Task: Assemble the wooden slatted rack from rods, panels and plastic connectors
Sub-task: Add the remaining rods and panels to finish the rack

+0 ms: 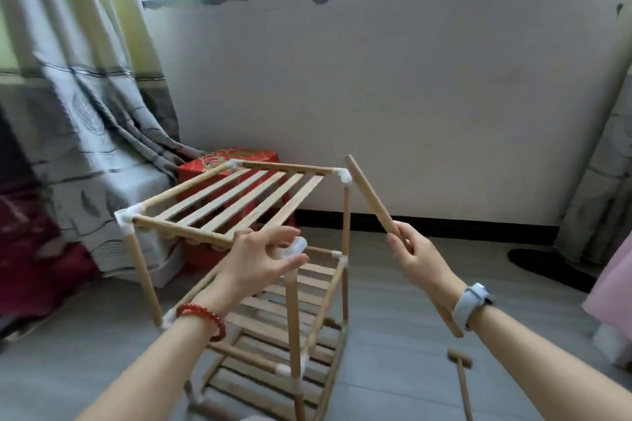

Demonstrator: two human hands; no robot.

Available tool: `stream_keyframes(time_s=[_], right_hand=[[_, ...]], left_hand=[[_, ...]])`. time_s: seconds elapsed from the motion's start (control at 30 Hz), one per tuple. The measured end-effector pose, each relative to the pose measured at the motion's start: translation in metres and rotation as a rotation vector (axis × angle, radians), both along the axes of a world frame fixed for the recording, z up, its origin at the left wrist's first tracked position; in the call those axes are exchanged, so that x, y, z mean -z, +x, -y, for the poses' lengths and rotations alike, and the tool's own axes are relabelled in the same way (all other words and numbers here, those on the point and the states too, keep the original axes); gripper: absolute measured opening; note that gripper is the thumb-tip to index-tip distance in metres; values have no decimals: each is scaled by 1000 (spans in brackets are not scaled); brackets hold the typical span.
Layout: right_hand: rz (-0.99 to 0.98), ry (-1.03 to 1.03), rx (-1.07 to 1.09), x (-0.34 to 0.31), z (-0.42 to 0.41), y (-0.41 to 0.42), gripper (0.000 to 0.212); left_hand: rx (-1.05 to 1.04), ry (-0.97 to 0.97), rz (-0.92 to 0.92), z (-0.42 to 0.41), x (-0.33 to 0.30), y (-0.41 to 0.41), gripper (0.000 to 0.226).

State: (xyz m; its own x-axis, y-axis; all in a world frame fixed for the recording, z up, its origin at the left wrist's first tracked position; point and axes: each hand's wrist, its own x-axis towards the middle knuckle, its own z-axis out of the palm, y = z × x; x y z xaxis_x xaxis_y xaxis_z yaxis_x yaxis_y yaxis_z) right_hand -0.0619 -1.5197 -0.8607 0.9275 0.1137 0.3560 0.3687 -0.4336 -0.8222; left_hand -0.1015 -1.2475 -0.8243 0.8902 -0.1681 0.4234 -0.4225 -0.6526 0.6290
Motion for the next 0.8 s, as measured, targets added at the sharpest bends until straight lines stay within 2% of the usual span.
stream_keyframes(time_s=[0.1,0.17,0.23,0.37,0.43,0.5,0.6,0.8], right_hand=[[66,-291,-61,-9,-31,-8,21],[115,-493,-100,-18,-55,-15,21],[247,-605,-173,-29,-76,-27,27],[457,-717,-350,-40,-127,-51,35],[524,-741,-401,-40,-145,-58,31],[582,-756,-446,-40,-160,-63,29],[609,-780,-487,-37,-172,-70,24],[663,-759,-445,-37,-170,-72,25]], left_hand=[[59,-48,-88,-43,-8,-30,23],[53,-49,-135,-70,-14,-50,24],[22,-53,-162,-90,-18,-65,23],[-278,-110,-89,-133,-7,-100,20],[-349,-205,-48,-141,1,-116,30],[-404,-241,7,-144,5,-126,27],[-434,-344,-16,-142,7,-126,21],[-431,-532,-116,-122,4,-109,27]])
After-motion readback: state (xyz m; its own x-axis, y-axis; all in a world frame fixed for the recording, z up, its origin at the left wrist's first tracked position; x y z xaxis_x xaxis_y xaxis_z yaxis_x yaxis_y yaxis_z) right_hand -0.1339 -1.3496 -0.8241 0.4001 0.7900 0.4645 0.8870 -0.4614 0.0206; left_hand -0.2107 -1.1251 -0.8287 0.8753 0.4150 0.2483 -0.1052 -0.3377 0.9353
